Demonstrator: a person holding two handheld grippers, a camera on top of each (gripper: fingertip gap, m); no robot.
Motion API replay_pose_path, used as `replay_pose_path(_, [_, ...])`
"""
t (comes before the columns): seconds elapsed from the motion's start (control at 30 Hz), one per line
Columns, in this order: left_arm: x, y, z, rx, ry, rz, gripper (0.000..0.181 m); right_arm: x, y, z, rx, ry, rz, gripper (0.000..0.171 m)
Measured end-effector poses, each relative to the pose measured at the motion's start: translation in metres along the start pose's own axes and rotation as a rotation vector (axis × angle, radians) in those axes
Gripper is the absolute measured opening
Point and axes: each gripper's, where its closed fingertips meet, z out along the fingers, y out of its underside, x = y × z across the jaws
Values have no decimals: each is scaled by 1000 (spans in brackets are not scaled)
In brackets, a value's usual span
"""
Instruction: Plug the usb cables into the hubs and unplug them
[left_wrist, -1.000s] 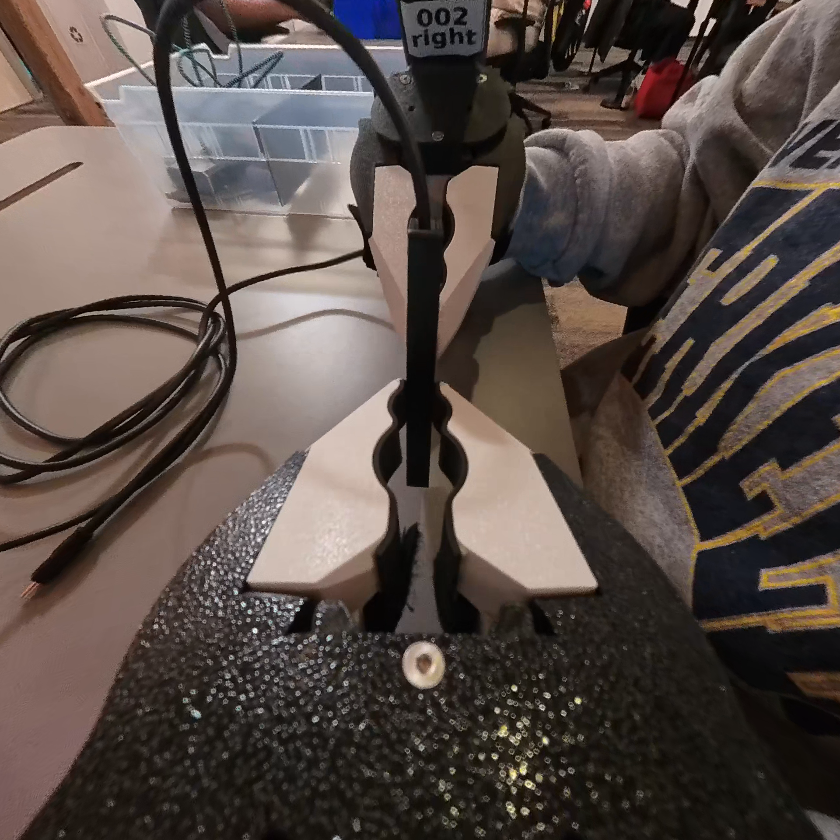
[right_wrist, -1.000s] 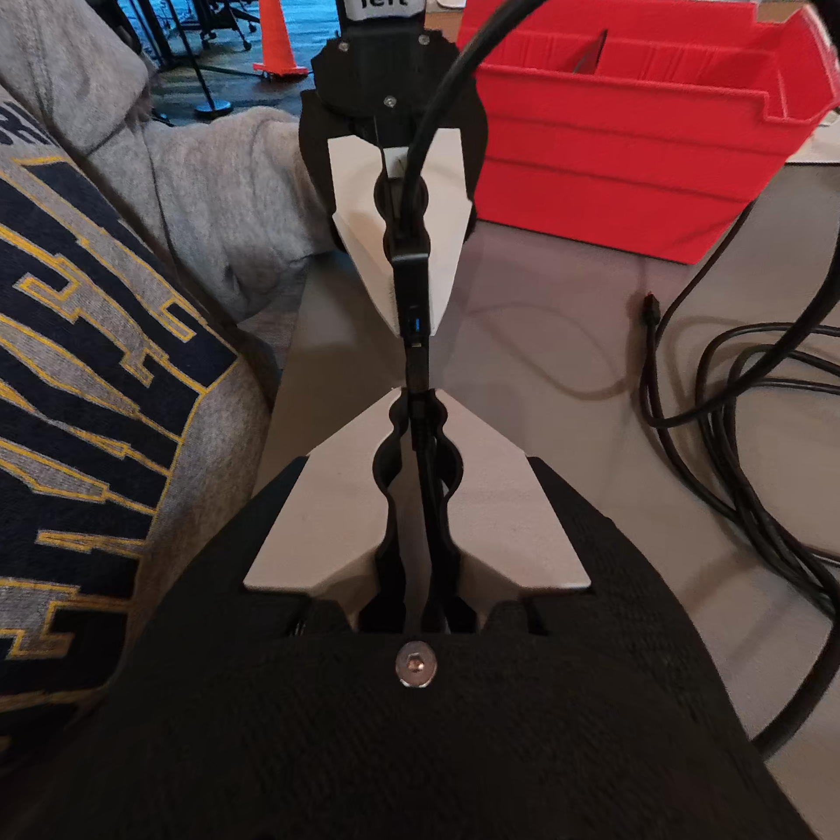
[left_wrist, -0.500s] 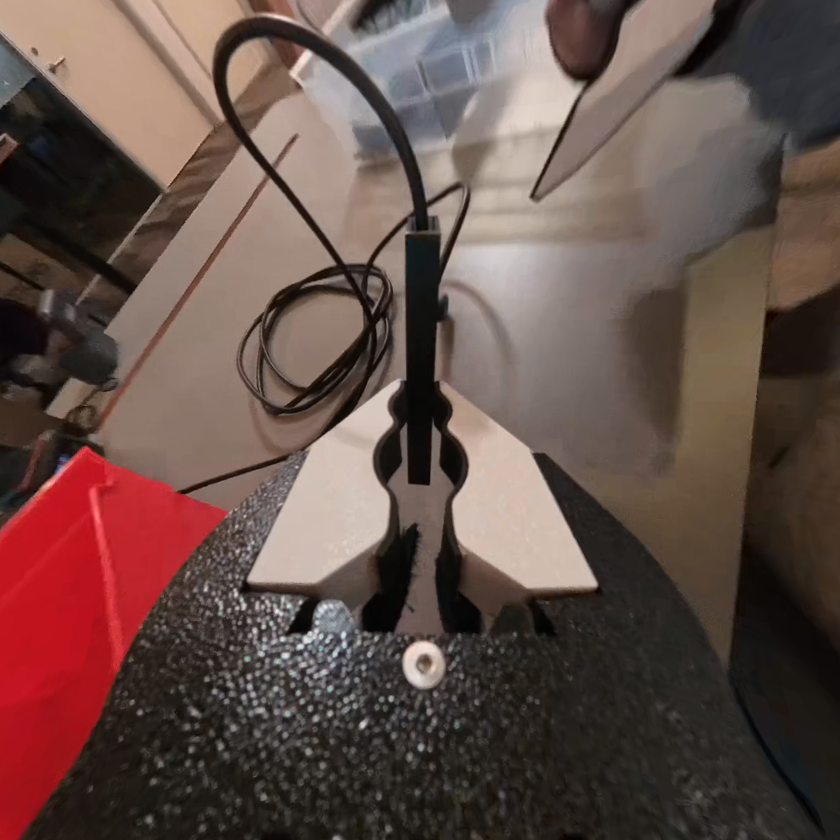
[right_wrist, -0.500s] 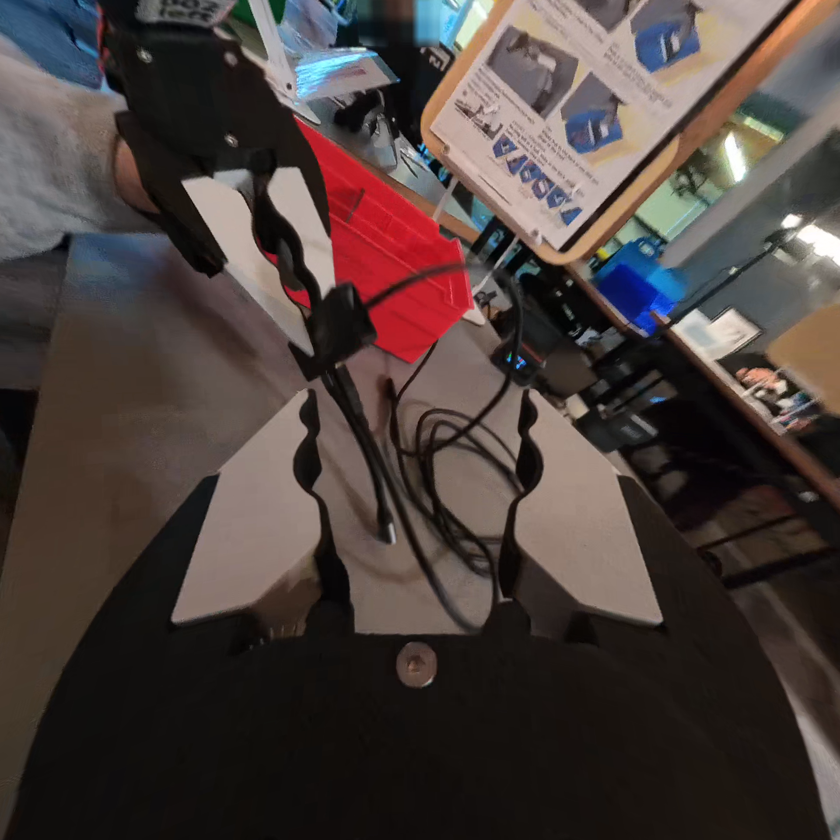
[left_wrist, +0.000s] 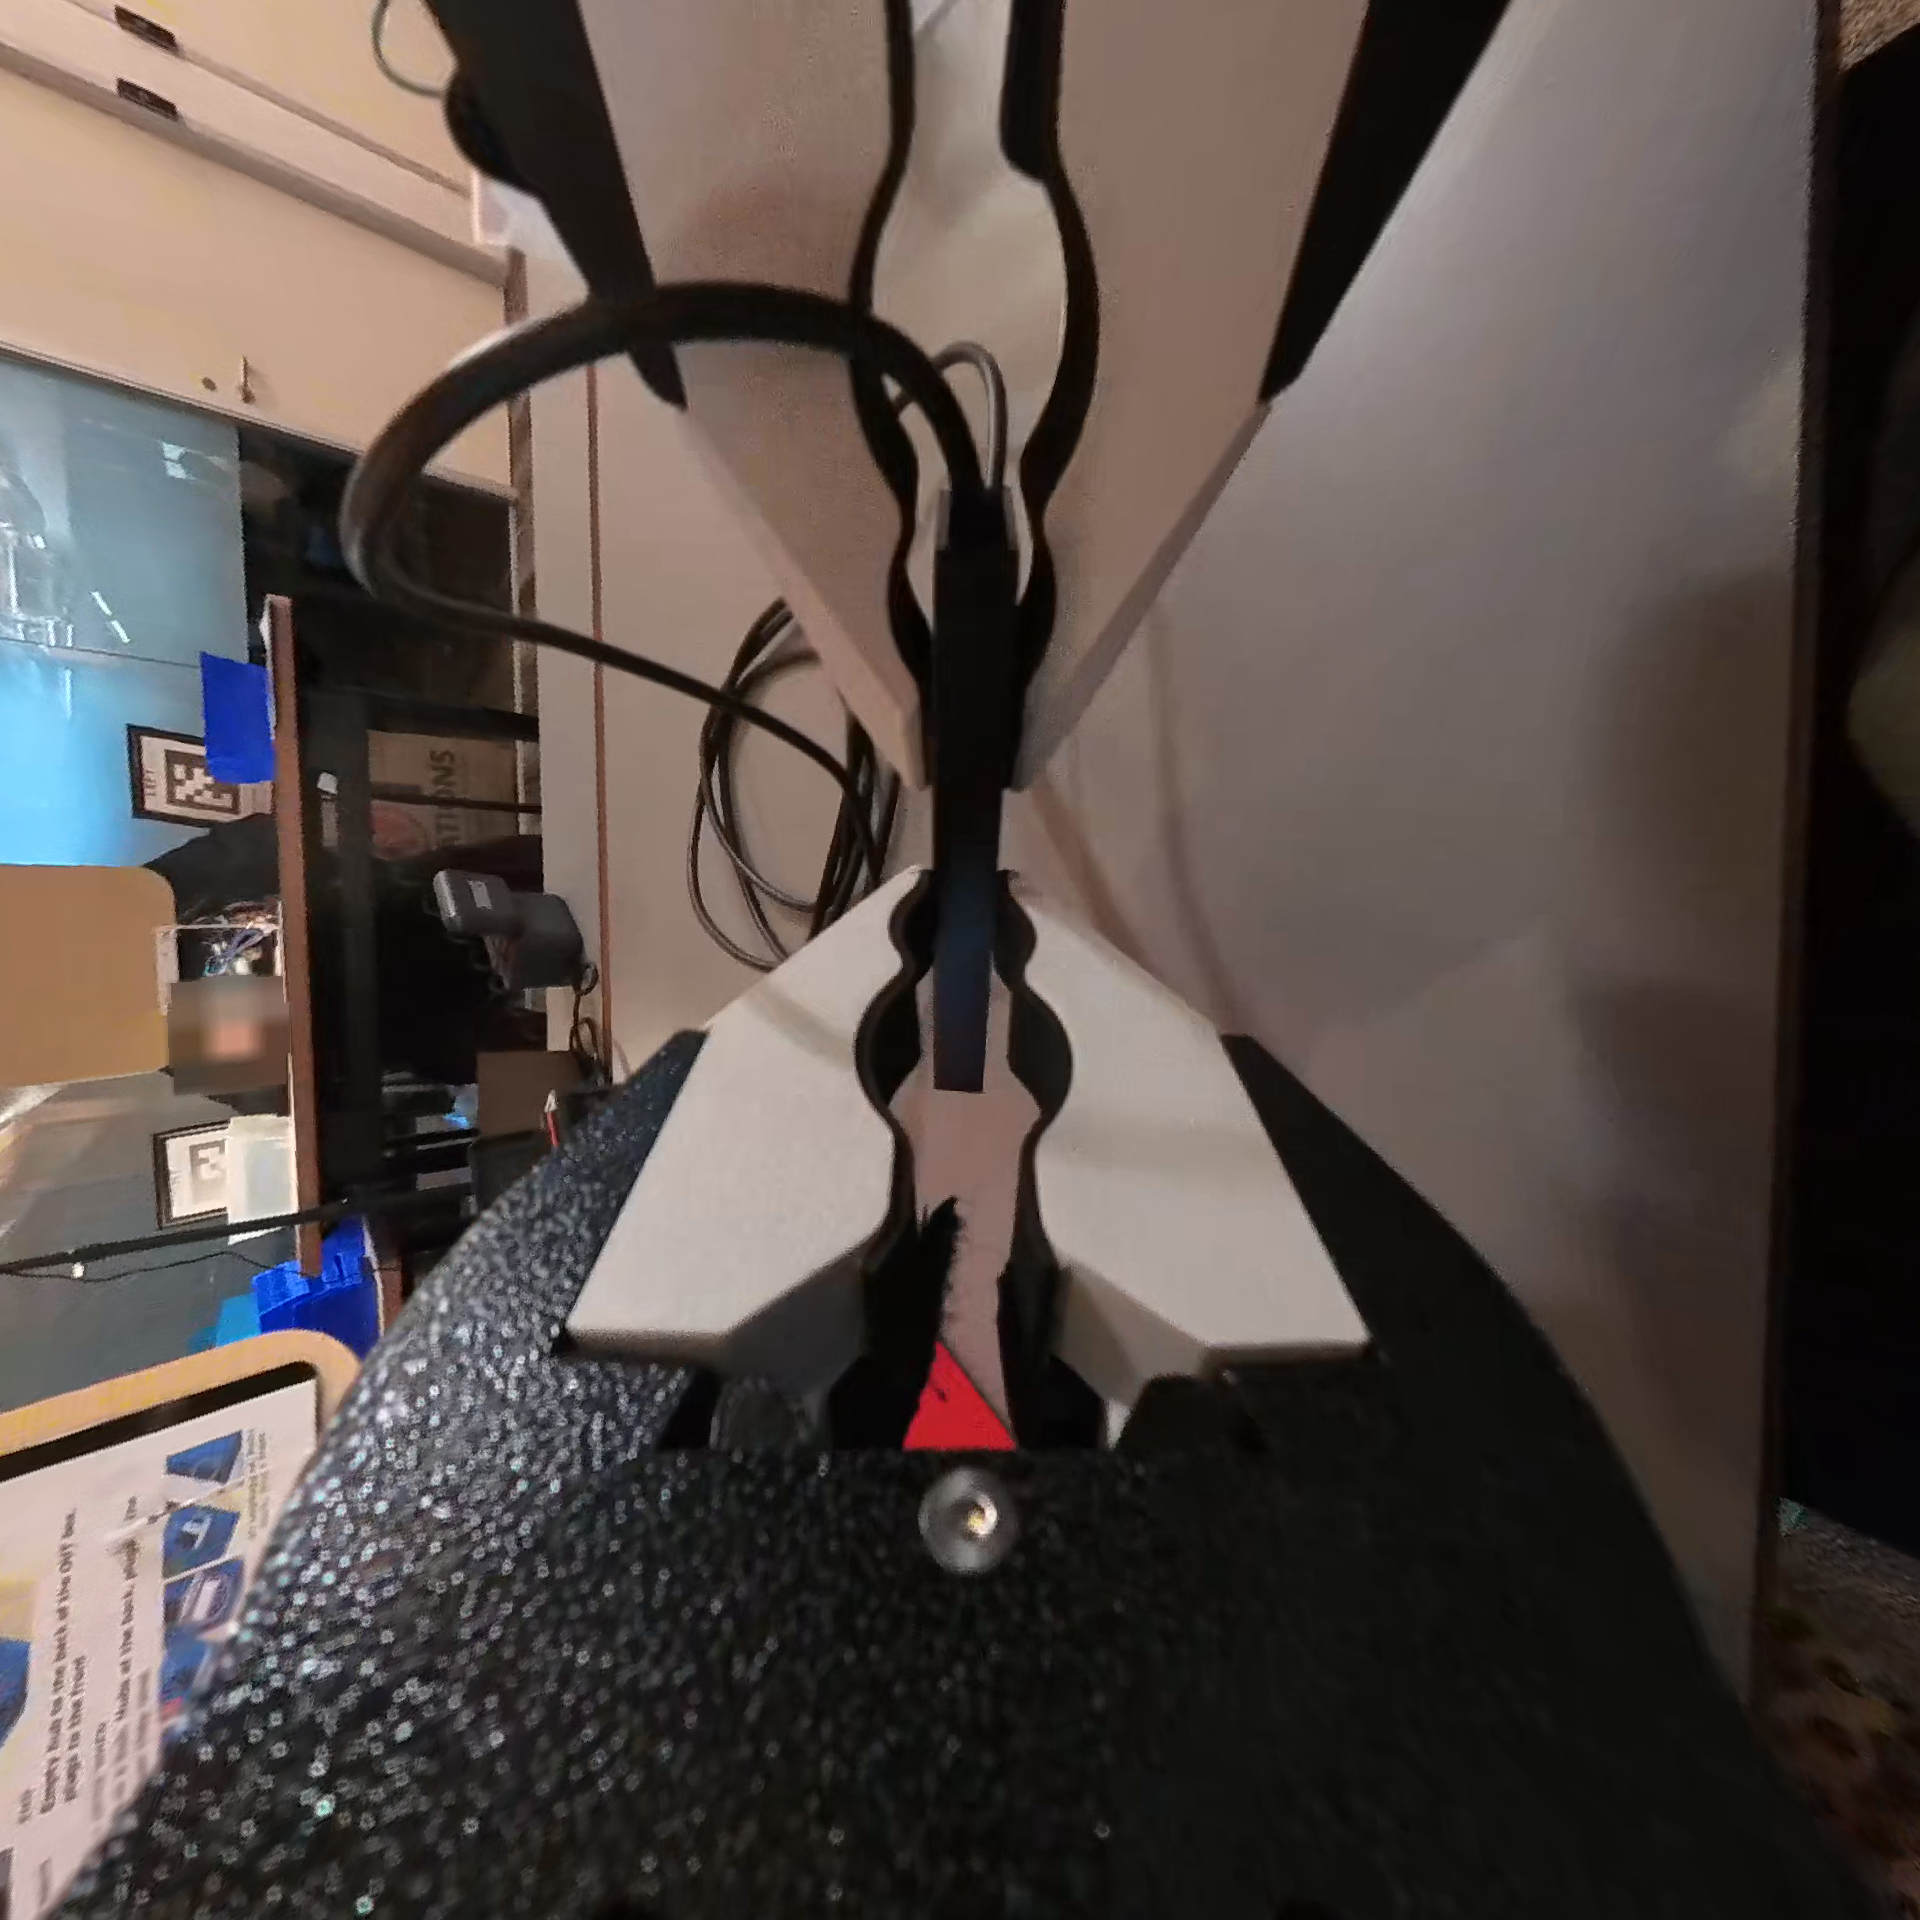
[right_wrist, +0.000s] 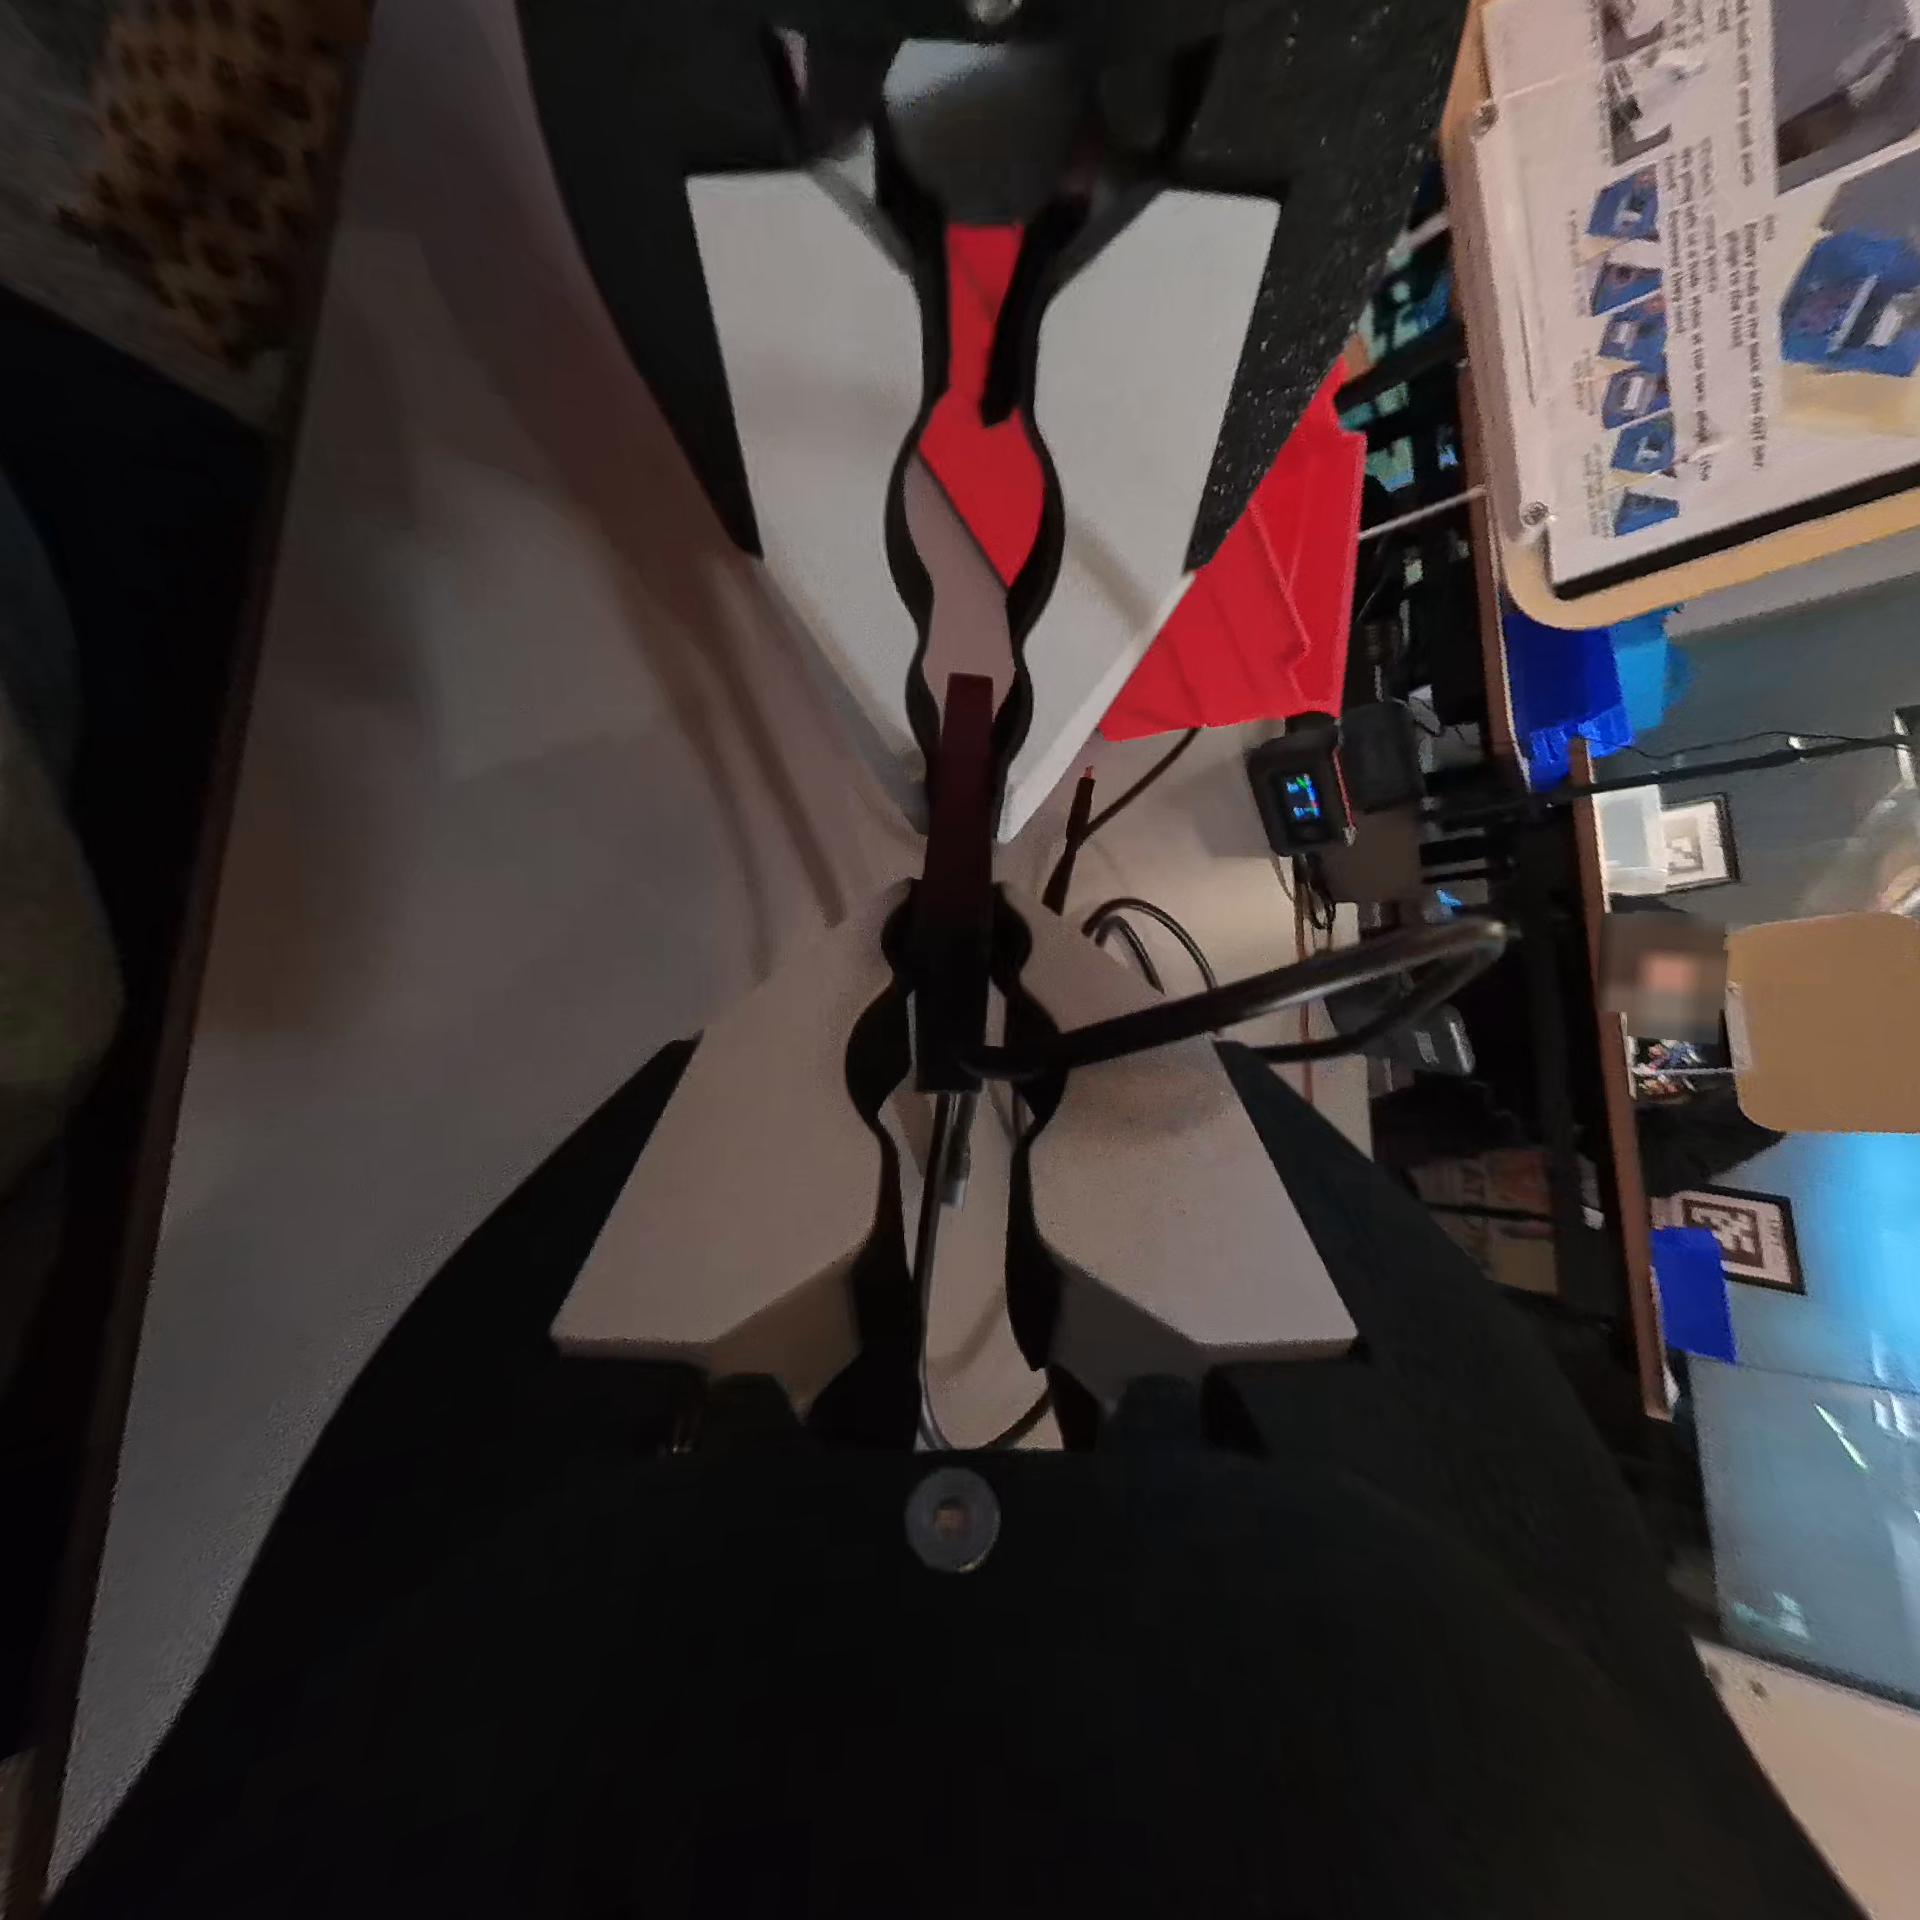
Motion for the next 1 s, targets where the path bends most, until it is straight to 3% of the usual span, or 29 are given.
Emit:
replay_pose_path(0.03, [-1, 0, -1, 2, -2, -12, 8, 1, 0, 0, -8, 11, -1, 9])
replay_pose_path(0.17, [-27, -14, -16, 158, -100, -178, 13, 25, -2, -18, 3, 51, 24, 9])
replay_pose_path(0.37, [-92, 16, -53, 301, -355, -577, 75, 160, 7, -101, -104, 329, -90, 8])
replay_pose_path(0.53, [-104, 35, -53, 318, -496, -662, 75, 288, -6, -165, -193, 497, -165, 9])
replay_pose_path(0.67, [-91, 37, -30, 319, -498, -685, 74, 365, -23, -195, -278, 571, -248, 9])
replay_pose_path(0.87, [-61, 43, 8, 285, -438, -672, 70, 432, -10, -236, -447, 628, -265, 8])
replay_pose_path(1.0, [-49, 47, 20, 279, -428, -653, 67, 449, 31, -261, -539, 657, -202, 9])
